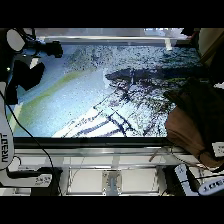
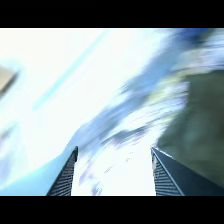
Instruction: Fold the clothes and pants, and hang the long-sleeved shirts on hangers.
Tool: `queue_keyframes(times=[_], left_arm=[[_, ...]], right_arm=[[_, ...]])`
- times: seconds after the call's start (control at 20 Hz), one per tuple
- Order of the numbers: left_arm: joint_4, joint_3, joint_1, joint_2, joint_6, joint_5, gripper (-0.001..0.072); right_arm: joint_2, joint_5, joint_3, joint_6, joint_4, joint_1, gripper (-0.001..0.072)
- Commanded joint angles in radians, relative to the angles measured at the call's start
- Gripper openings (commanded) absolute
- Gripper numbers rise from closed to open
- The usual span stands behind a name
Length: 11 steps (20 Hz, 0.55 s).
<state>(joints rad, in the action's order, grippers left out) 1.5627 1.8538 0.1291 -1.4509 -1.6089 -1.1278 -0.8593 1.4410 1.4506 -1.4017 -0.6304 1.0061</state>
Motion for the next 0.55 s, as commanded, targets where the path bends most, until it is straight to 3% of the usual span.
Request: queue_keyframes(times=[0.0,0.2,0.5], left_arm=[[0.000,0.000,0.000,-0.004,0.000,-0.006,0.0663],[0.000,0.000,0.000,-0.008,0.000,-0.006,0.0662],[0.000,0.000,0.000,-0.008,0.000,-0.006,0.0662]], right_arm=[[-0.001,0.033,0.016,0.097,-0.099,-0.381,0.0506],[-0.014,0.005,0.015,0.095,-0.376,-0.718,0.0506],[-0.054,0.007,0.014,0.093,-0.389,-0.834,0.0506]])
